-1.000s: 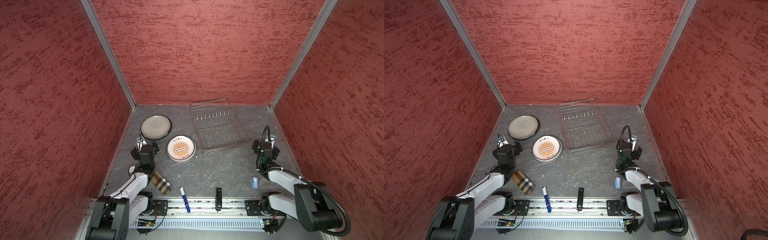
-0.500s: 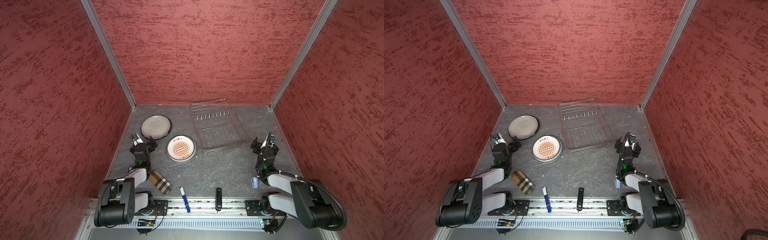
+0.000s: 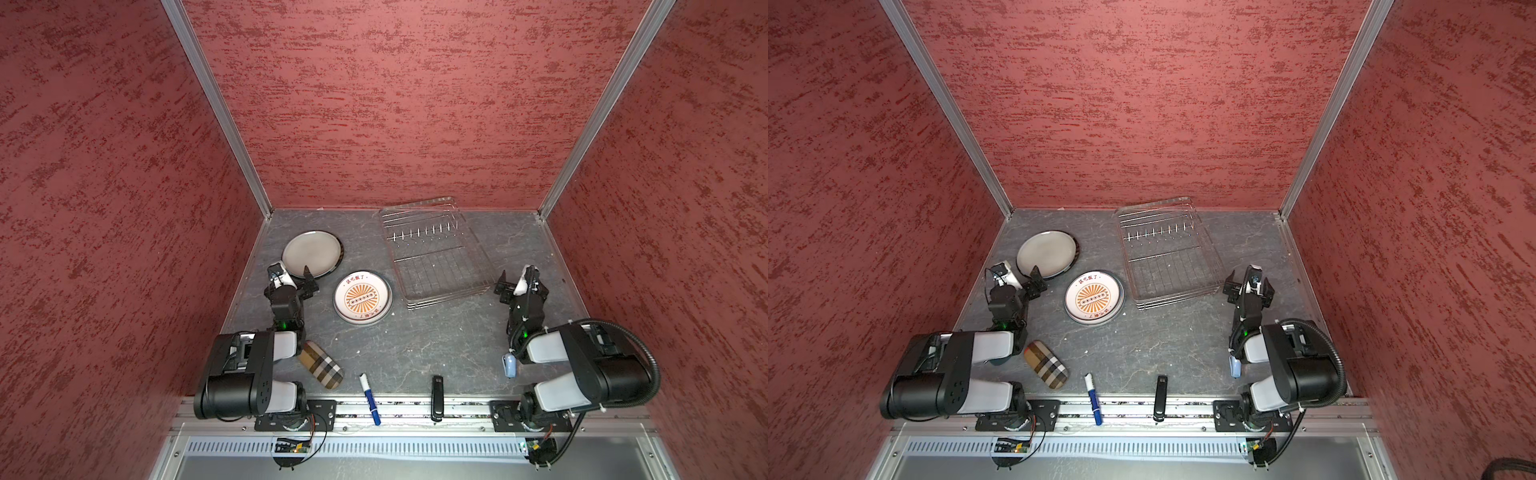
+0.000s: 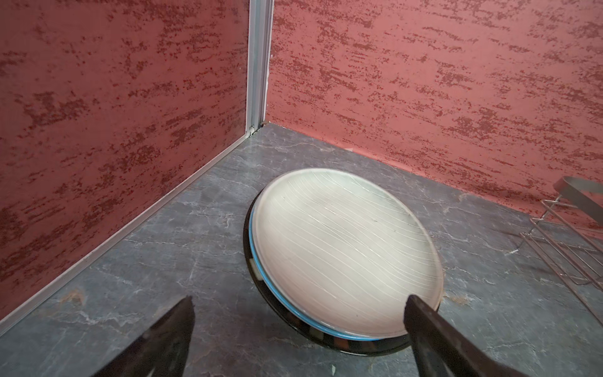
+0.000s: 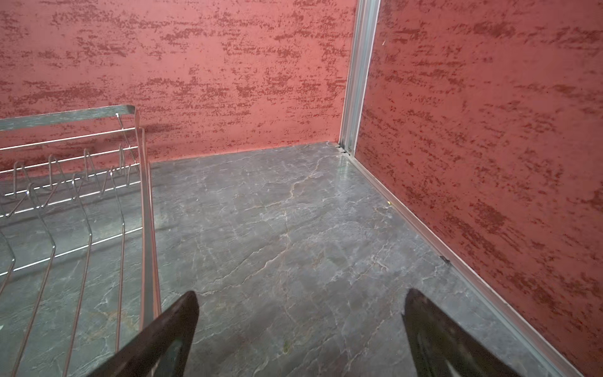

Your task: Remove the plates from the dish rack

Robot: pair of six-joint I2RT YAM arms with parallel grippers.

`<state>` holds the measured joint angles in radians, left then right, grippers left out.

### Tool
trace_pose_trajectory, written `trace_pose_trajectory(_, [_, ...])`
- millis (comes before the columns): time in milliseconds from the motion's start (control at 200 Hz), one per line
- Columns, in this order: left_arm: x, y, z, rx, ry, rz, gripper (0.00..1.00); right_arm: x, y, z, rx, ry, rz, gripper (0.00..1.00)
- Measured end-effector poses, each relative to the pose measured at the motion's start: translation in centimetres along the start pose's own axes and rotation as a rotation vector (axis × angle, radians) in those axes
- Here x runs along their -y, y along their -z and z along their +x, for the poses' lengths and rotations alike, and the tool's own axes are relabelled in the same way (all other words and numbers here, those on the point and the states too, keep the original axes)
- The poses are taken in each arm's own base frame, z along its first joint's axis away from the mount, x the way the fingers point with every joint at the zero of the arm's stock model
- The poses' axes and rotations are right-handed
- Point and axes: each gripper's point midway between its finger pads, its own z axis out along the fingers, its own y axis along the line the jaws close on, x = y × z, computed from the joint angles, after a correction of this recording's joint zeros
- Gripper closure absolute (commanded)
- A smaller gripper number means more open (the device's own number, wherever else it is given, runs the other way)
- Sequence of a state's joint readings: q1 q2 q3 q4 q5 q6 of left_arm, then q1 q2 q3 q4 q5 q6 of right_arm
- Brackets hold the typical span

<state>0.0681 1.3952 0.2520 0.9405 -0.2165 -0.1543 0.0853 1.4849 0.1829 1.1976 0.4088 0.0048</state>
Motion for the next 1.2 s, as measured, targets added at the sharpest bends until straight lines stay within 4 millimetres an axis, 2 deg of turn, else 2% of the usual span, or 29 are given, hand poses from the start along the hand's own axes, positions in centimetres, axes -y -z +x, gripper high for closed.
trace_pose_trajectory(240, [1.2,-0.5,-0.6,0.006,-0.031,0.038,0.01,0.1,-0.2,-1.3,0.058,-0.028,-0.024,0.03])
trace_pose_trajectory(351, [1.4,-0.6,-0.2,-0.006,-0.042,0.052,0.0,0.2,-0.5,-0.1,0.031,-0.022,-0.029,0.01])
trace_pose_trajectory(446, [1.7,-0.7,0.0,-0.013,-0.053,0.068,0.01,0.2,-0.5,-0.2,0.036,-0.024,-0.03,0.01])
trace_pose_trajectory(541, [2.3,-1.0,0.4,-0.013,-0.07,0.092,0.01,0.1,-0.7,-0.1,0.028,-0.022,-0.029,0.01])
trace_pose_trajectory(626, [2.5,-1.4,2.0,-0.059,-0.091,0.1,0.01,0.0,-1.4,-0.4,0.024,-0.024,-0.028,0.01])
trace_pose_trajectory(706, [2.8,-1.5,2.4,-0.07,-0.1,0.108,0.01,0.1,-1.7,-0.7,0.028,-0.03,-0.024,0.01])
trace_pose_trajectory(942, [3.9,-2.3,1.3,-0.054,-0.12,0.127,0.01,0.0,-1.7,-0.2,0.006,-0.023,-0.029,0.01])
trace_pose_trajectory(1202, [4.0,-2.3,1.4,-0.061,-0.126,0.128,0.01,0.0,-1.7,-0.1,0.003,-0.022,-0.032,0.01])
